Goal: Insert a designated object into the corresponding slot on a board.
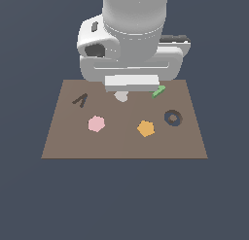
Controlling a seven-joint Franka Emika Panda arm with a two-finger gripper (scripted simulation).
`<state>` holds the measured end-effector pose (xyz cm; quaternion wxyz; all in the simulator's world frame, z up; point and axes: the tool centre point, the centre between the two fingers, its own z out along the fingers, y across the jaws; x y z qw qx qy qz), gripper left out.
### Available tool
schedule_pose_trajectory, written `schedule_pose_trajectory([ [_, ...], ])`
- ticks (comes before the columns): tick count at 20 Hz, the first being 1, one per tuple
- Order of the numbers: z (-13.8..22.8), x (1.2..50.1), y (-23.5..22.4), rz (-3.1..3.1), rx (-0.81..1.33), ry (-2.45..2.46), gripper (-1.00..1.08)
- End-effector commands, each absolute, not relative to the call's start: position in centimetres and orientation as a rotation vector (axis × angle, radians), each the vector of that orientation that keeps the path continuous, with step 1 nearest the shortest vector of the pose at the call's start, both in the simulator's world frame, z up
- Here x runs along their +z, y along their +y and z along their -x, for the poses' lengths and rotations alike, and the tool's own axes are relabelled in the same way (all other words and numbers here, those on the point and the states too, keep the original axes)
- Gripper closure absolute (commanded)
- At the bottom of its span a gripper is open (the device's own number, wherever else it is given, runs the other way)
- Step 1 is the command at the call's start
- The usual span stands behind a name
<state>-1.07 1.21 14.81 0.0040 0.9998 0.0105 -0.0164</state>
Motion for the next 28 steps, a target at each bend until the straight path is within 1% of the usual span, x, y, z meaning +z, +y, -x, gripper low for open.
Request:
schedule_pose_trajectory([
  [1, 1.1, 14.8, 1.2, -3.133, -0.051, 0.033, -0.92],
  [14, 2.3, 14.0, 1.6, -3.131, -0.047, -0.143, -0.92],
  [28, 5.8, 11.2, 3.9, -3.058, -0.033, -0.694, -0.92],
])
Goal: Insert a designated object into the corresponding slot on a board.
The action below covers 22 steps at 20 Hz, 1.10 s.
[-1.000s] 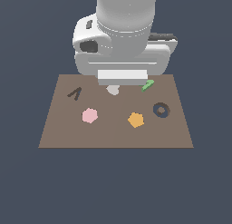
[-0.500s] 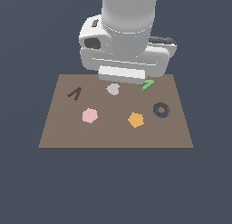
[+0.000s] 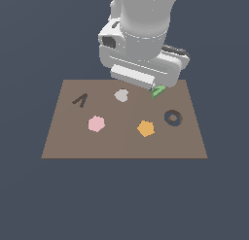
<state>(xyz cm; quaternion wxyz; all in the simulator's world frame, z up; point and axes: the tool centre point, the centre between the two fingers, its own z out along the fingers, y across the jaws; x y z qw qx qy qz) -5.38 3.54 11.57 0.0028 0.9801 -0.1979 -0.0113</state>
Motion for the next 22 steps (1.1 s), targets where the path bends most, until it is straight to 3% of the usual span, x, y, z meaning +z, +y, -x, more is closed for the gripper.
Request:
schedule_pose_trajectory([
  [1, 6.1, 10.9, 4.2, -3.047, -0.032, -0.745, -0.92],
  [22, 9.0, 6.1, 10.5, -2.699, -0.005, -1.605, -0.92],
])
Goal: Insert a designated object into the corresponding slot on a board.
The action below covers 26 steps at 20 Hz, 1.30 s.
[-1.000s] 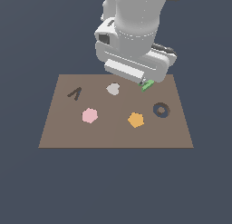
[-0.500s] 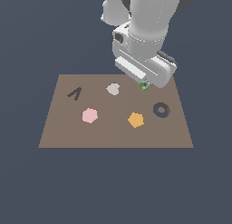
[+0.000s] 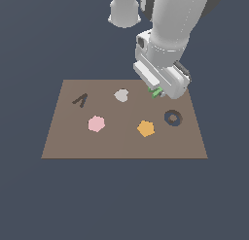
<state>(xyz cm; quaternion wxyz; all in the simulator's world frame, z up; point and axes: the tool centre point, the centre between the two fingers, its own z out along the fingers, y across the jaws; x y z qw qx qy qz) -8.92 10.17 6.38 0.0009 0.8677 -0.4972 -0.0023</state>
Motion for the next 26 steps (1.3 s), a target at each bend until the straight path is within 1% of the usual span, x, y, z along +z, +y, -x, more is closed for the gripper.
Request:
schedule_pose_trajectory([
  [1, 9.0, 6.0, 10.7, -2.685, -0.004, -1.629, -0.92],
  [9, 8.9, 5.2, 11.9, -2.604, 0.0, -1.757, -0.92],
  [18, 8.9, 4.9, 12.2, -2.589, 0.0, -1.78, -0.92],
  [26, 8.9, 3.0, 12.2, -2.585, 0.0, -1.786, -0.92],
])
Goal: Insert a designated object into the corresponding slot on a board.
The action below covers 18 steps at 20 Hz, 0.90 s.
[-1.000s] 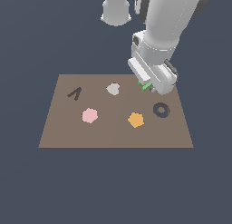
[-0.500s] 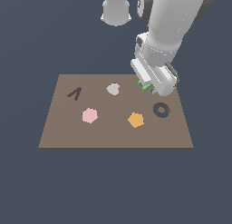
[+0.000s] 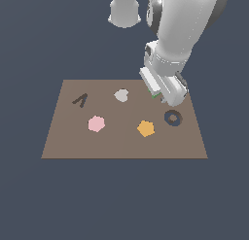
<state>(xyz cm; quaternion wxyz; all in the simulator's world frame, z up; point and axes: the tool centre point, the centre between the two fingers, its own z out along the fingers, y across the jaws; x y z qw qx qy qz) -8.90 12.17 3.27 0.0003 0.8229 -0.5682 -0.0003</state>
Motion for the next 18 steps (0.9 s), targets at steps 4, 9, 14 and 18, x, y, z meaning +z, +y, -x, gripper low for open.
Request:
schedule_pose_trajectory([
  [4, 8.88, 2.99, 12.19, -2.585, 0.0, -1.786, 1.08],
  [9, 8.88, 2.99, 12.19, -2.585, 0.0, -1.786, 1.08],
  [14, 8.85, 3.19, 12.17, -2.585, 0.0, -1.786, 1.08],
  [18, 8.85, 3.38, 12.18, -2.585, 0.0, -1.786, 1.08],
])
